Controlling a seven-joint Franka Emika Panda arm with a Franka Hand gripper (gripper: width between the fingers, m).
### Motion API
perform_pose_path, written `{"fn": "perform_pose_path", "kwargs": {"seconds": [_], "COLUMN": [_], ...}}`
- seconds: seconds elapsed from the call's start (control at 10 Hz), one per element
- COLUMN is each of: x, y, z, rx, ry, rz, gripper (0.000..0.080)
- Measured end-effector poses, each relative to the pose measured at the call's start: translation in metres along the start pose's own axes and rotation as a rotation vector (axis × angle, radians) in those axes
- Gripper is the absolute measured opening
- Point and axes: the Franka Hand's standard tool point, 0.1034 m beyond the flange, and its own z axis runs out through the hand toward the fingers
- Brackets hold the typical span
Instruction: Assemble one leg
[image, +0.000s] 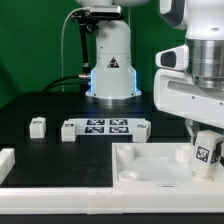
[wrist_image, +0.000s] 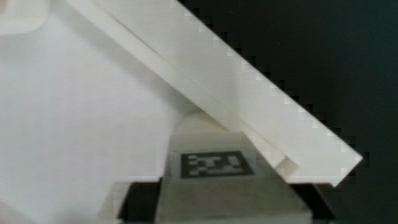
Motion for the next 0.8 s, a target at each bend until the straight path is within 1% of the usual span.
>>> {"fn": "perform_pose_path", "kwargs": {"seconds": [0.1, 0.3, 0.4, 0.5, 0.6, 0.7, 0.8], "x": [-0.0003, -0.0008, -0.0017, -0.0026, -0.0024, -0.0028, -0.0035], "y": [-0.0004, -0.0006, -0.0009, -0.0012, -0.0010, -0.0011, -0.0013], "z": [0.0002, 0.0002, 0.0003, 0.0005, 0.0006, 0.0008, 0.0009], "rx": [0.005, 0.005, 0.005, 0.006, 0.005, 0.005, 0.006], "ry": [-0.007, -0.007, -0.008, -0.008, -0.007, -0.007, -0.007], "rz": [0.060, 0.033, 0.023, -0.099, -0.241, -0.382, -0.504], "gripper": [0.0296, 0.0304, 0.0477, 0.0477, 0.0612, 0.0638, 0.0638]}}
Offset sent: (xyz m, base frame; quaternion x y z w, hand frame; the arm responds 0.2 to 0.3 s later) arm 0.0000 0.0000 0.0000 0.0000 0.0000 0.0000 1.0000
